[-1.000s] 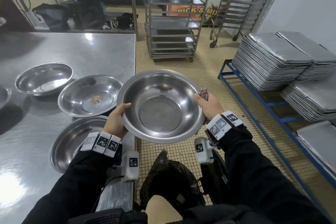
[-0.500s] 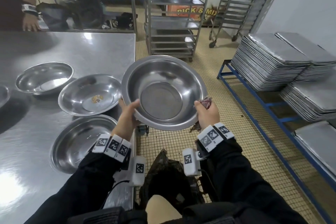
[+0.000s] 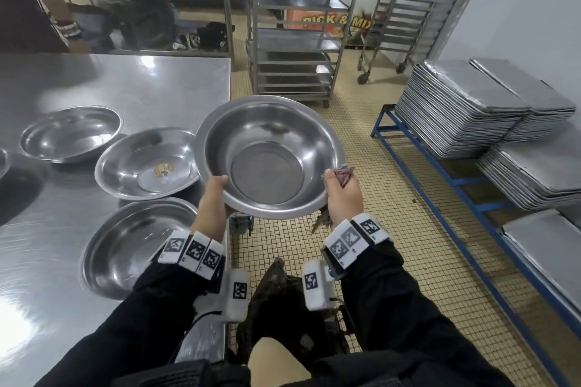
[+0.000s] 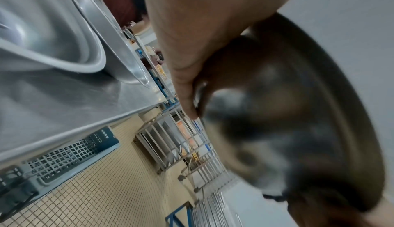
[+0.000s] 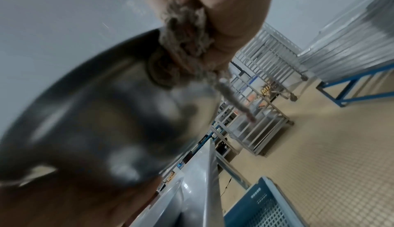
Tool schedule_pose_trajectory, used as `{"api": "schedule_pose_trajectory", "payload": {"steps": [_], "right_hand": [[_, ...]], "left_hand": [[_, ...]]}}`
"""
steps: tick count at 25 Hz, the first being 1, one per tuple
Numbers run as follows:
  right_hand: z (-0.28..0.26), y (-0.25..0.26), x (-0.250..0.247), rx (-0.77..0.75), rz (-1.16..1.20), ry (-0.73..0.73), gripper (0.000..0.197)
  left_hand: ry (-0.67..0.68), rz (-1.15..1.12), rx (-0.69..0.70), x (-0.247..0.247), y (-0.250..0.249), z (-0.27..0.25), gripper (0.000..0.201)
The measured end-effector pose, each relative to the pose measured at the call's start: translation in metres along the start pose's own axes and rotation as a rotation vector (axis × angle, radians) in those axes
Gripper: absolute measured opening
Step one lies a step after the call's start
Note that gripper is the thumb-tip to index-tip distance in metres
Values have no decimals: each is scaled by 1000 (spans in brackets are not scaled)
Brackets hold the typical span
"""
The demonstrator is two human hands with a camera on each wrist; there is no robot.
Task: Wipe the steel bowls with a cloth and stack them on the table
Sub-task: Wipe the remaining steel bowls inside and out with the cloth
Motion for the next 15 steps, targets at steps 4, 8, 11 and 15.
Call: {"api": "schedule_pose_trajectory", "payload": {"steps": [4, 8, 11, 15], "right_hand": [[-8, -8, -1, 4, 101, -111, 16], [6, -6, -14, 38, 114, -56, 11], [18, 0, -20, 24, 33, 62, 10], [20, 21, -9, -66, -105, 191, 10]], "left_hand": [[77, 221, -24, 14, 22, -6, 43], [151, -22, 99, 4, 0, 6, 67], [238, -98, 182, -1, -30, 11, 44], [191, -120, 91, -10, -29, 14, 36]]}}
Point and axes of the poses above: each hand's wrist, its own z-axis towards the middle knuckle, its own x-axis out of the palm, y = z × x, the point moved 10 cm from there along z, towards the middle knuckle, and after that the axes turned 4 degrees about z, right-handed, at the moved point
